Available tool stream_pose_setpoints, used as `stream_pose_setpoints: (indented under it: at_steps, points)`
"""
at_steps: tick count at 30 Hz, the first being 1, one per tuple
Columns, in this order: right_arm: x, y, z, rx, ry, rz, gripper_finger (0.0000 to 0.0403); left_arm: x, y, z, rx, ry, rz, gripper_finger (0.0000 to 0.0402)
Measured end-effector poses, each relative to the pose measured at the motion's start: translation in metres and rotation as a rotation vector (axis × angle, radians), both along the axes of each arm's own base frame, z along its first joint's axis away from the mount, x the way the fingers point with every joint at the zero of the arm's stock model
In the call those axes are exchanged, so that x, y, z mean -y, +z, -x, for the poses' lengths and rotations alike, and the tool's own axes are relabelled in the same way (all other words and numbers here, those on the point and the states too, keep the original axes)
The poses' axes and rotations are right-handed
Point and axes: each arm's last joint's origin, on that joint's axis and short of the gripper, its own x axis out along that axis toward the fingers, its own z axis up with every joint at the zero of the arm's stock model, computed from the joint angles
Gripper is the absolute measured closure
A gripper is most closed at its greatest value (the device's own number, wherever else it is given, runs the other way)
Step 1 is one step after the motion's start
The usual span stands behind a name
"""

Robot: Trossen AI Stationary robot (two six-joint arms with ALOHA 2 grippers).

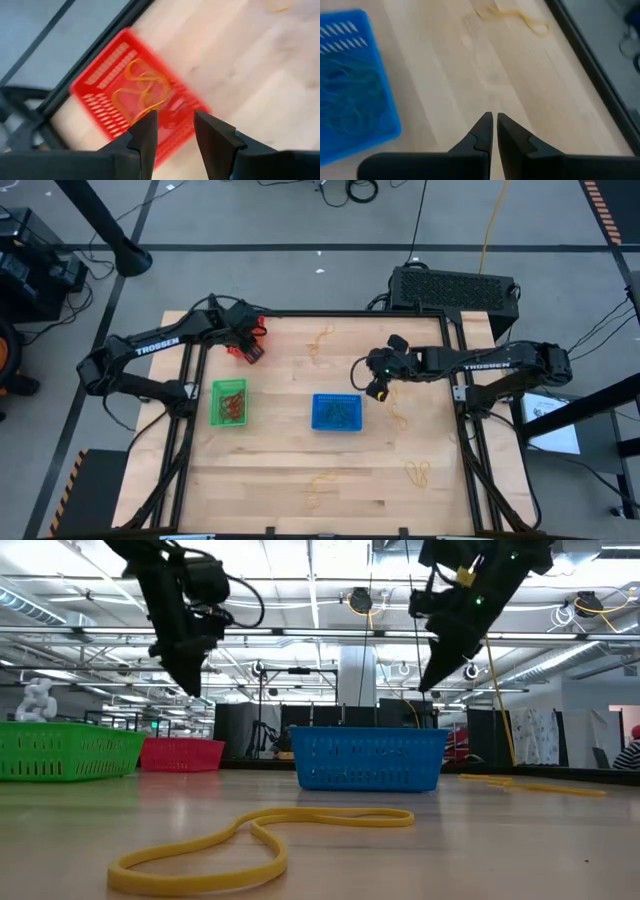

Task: Sort rubber bands into baskets
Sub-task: Put the yellow rubber band into the red bin

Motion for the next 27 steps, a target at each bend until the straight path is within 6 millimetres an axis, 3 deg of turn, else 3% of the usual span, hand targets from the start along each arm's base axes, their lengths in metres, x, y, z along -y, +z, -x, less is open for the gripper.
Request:
stream_pose_setpoints:
  at_steps: [8,14,20,27]
  points:
    - [0.040,-0.010,0.026,-0.142,-0.220,-0.116,0.0385,0.040,0.015,-0.009,0.257,-0.182,-0.047,0.0265]
    - [0.068,-0.015,0.038,-0.107,-0.344,-0.283,0.0385,0.075,0.003,-0.024,0.456,-0.375,-0.100,0.0265]
    - [0.049,-0.030,0.043,-0.138,-0.364,-0.557,0.0385,0.111,-0.014,-0.035,0.618,-0.604,-0.102,0.0265]
    - [0.019,-0.046,0.043,-0.161,-0.523,-0.664,0.0385,0.139,-0.028,-0.036,0.697,-0.827,-0.195,0.0265]
